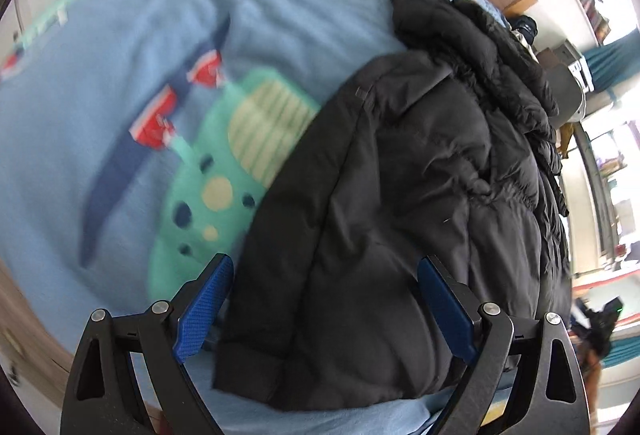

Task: Fold large clothes
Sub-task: 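Grasp the side of the folded black jacket with both tools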

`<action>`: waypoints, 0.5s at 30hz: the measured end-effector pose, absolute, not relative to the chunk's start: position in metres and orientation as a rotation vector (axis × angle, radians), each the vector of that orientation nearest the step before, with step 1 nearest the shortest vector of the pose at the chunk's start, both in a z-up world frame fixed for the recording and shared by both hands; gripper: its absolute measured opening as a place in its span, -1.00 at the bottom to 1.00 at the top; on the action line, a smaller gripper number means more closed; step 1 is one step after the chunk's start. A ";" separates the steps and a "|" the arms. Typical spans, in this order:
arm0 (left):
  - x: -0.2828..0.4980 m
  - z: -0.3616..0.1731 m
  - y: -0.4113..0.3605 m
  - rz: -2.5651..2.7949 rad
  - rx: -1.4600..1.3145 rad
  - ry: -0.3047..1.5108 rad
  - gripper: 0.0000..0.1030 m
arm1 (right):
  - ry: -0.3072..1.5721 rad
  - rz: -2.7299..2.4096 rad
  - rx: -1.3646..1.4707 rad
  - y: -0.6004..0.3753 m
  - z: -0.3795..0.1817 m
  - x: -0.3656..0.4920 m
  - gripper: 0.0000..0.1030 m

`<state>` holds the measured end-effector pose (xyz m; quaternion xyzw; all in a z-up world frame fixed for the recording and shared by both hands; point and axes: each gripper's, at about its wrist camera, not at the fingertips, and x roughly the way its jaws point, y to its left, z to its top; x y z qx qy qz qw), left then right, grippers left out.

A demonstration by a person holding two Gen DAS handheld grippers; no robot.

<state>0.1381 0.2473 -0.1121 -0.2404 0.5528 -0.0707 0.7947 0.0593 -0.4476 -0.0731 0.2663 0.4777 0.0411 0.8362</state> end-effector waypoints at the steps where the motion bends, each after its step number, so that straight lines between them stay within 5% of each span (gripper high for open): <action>1: 0.138 -0.118 0.247 -0.155 -0.541 1.198 0.79 | 1.022 0.099 0.567 -0.445 -0.077 0.062 0.57; 15: 0.127 -0.139 0.236 -0.187 -0.631 1.254 0.79 | 1.155 0.243 0.689 -0.423 -0.133 0.083 0.61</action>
